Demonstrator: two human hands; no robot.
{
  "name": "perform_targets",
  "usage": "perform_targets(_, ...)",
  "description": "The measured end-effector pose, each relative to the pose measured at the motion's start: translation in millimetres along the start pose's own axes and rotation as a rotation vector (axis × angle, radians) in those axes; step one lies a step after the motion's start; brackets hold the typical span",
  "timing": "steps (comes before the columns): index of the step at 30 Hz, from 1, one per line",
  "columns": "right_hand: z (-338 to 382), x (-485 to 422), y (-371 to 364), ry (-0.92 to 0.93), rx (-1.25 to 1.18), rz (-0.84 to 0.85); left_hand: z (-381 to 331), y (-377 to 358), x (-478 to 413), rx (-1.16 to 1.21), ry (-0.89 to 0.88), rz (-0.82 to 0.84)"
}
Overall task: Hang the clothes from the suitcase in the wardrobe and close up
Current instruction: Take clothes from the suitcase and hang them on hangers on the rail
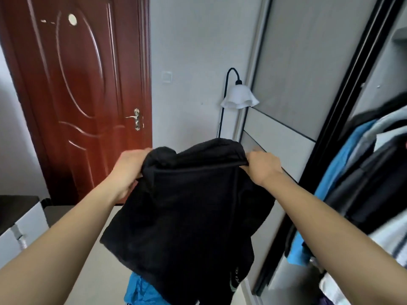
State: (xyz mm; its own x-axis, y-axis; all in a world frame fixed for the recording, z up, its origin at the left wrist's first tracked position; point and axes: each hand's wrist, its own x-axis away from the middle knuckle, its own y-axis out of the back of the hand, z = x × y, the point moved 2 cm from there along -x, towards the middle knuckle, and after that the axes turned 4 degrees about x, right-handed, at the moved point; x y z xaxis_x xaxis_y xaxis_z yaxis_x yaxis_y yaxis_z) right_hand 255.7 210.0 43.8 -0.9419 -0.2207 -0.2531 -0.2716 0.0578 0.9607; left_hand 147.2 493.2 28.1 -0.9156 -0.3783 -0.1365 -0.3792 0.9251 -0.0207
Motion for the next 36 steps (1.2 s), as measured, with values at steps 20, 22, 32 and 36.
perform_targets(20,-55,72,27,-0.17,-1.59,0.105,65,-131,34,-0.155,0.084,0.471)
perform_targets(22,-67,81,29,-0.148,-1.591,0.085,64,-158,43,-0.127,0.106,0.568)
perform_targets(32,-154,122,19,-0.221,-1.562,0.145,45,-250,66,0.395,0.453,0.73)
perform_targets(36,-182,142,11,-0.219,-1.723,0.177,6,-277,76,0.42,0.424,0.682)
